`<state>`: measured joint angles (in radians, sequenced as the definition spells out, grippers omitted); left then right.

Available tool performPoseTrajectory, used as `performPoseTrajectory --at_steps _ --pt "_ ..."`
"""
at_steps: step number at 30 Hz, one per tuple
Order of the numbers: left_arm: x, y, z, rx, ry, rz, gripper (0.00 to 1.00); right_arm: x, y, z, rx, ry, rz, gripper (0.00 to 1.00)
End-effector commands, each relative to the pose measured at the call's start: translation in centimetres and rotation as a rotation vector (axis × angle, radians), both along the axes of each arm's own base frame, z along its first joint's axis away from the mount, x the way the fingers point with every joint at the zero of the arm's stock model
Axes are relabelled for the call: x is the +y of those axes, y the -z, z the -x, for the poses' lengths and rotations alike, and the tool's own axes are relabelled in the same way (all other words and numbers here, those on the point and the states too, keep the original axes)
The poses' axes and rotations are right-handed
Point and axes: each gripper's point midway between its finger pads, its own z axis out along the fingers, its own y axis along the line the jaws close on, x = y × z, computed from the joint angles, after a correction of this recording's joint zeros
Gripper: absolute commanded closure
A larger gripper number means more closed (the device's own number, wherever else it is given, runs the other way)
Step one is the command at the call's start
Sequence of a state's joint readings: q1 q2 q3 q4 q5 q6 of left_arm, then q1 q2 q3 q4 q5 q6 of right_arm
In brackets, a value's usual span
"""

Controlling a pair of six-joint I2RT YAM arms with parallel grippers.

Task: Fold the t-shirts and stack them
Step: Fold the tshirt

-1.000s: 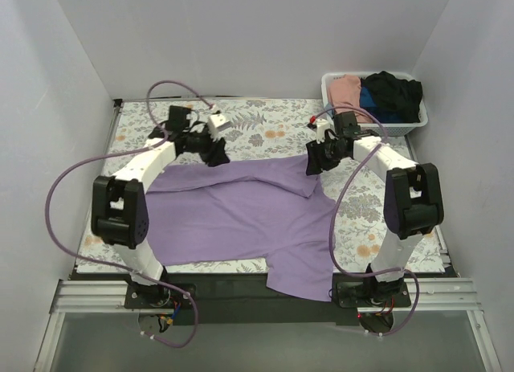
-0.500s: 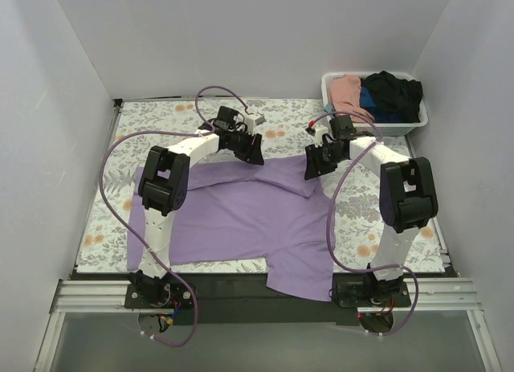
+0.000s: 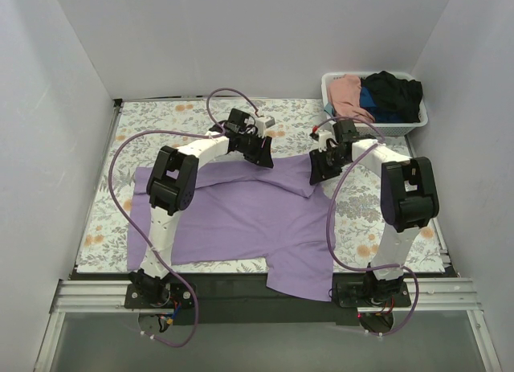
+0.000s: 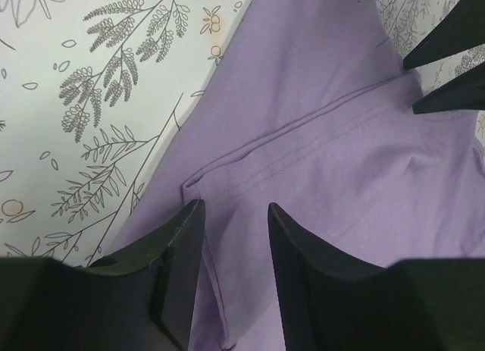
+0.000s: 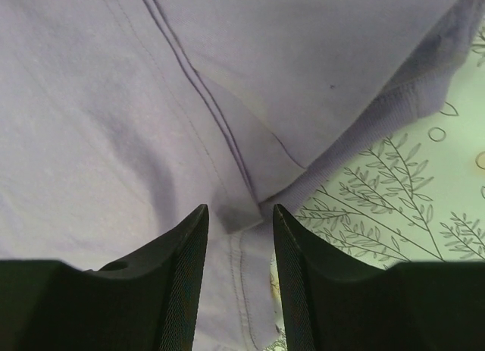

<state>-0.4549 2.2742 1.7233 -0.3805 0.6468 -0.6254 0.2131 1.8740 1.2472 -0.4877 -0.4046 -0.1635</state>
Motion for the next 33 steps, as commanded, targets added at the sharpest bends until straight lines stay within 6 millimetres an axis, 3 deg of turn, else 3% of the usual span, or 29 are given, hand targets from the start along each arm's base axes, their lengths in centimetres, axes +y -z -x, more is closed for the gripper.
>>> performPoseTrajectory --at_steps 1,6,9,16,20,21,22,26,29,33 --pt "-1.2 -1.3 -0.3 -0.024 0.02 0.034 0.64 -0.8 -0.3 -0.2 -0.016 -0.001 0.013 0.54" --pt "-1.8 -1.9 0.0 -0.042 0.038 0.04 0.71 -0.4 -0.3 0.0 -0.004 -0.014 -0.009 0.55" --pt "-1.8 -2.0 0.0 -0.047 0.042 0.041 0.76 0.1 -0.6 0.2 0.003 -0.027 -0.041 0.65" --pt "-2.1 -2.4 0.1 -0.052 0.054 0.056 0.78 0.5 -0.6 0.2 0.02 -0.036 -0.062 0.71" --pt "-2.1 -3.0 0.2 -0.059 0.059 0.068 0.89 0.5 -1.1 -0.1 0.009 -0.036 -0.063 0.88" --pt "-2.2 -3.3 0.2 -0.068 0.063 0.074 0.92 0.6 -1.3 -0.2 0.003 -0.038 -0.066 0.98" --pt "-2.2 -3.5 0.4 -0.073 0.069 0.078 1.0 0.5 -1.4 -0.1 0.001 -0.038 -0.065 0.99" --pt "-1.8 -5.0 1.5 -0.111 0.103 0.095 1.0 0.8 -2.8 0.1 -0.041 -0.074 -0.088 0.99" --pt "-1.4 -7.3 2.3 -0.187 0.133 0.117 1.0 1.0 -3.5 0.8 -0.072 -0.119 -0.101 0.99" --pt "-0.3 -7.7 3.7 -0.229 0.131 0.107 1.0 0.7 -3.3 1.6 -0.083 -0.15 -0.09 0.99"
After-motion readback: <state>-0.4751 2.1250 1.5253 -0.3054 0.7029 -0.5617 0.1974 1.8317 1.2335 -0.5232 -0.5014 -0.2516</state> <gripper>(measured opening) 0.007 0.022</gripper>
